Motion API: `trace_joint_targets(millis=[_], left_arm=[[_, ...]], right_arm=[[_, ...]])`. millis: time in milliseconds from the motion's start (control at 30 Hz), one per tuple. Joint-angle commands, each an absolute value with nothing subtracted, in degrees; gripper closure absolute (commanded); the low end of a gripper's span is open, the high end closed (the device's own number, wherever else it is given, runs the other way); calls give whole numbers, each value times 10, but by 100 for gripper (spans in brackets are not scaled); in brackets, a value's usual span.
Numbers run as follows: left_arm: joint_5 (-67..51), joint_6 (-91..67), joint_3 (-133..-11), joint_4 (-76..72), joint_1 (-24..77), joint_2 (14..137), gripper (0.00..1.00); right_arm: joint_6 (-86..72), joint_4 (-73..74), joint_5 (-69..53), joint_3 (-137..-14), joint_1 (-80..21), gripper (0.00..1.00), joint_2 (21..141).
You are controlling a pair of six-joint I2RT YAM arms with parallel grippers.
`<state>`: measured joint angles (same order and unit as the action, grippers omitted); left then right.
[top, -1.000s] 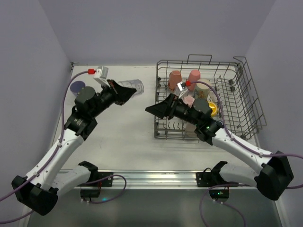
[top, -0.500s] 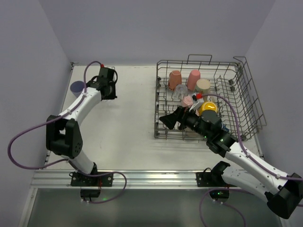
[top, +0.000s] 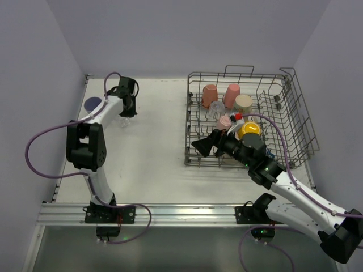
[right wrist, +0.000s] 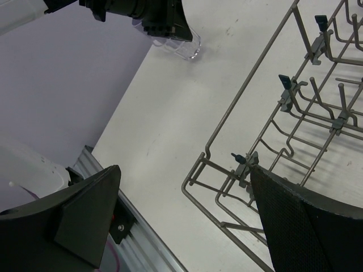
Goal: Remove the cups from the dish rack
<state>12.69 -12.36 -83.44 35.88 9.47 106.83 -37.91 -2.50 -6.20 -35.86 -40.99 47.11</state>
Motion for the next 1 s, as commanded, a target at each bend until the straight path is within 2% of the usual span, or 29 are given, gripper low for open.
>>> trace_joint_targets(millis=[0,167,367,400,533,567,700,767,900,967], left_arm=[[133,-97,-881,350,80,1096,100],[142,-94,-896,356,79,1123,99],[163,-91,-909,364,79,1137,82],[165,-91,-909,364,79,1140,75],[172,-94,-911,370,79,1134,65],[176,-94,-910,369,79,1129,60],[171,-98,-916,373,79,1110,51],[157,-102,-918,372,82,1087,47],[105,-105,-942,365,98,1031,30],[83,-106,-967,363,121,993,23]], right_arm=[[-365,-37,-71,-359,-413,1,465],[-363,-31,-81,-367,-414,1,466],[-359,-21,-80,-373,-416,1,469],[-358,-16,-79,-374,-416,1,469],[-337,21,-65,-392,-417,1,464],[-329,31,-62,-397,-416,1,463],[-310,97,-41,-428,-416,3,454],[-305,130,-23,-439,-416,8,441],[-302,205,68,-453,-415,18,411],[-304,228,102,-454,-412,19,402]])
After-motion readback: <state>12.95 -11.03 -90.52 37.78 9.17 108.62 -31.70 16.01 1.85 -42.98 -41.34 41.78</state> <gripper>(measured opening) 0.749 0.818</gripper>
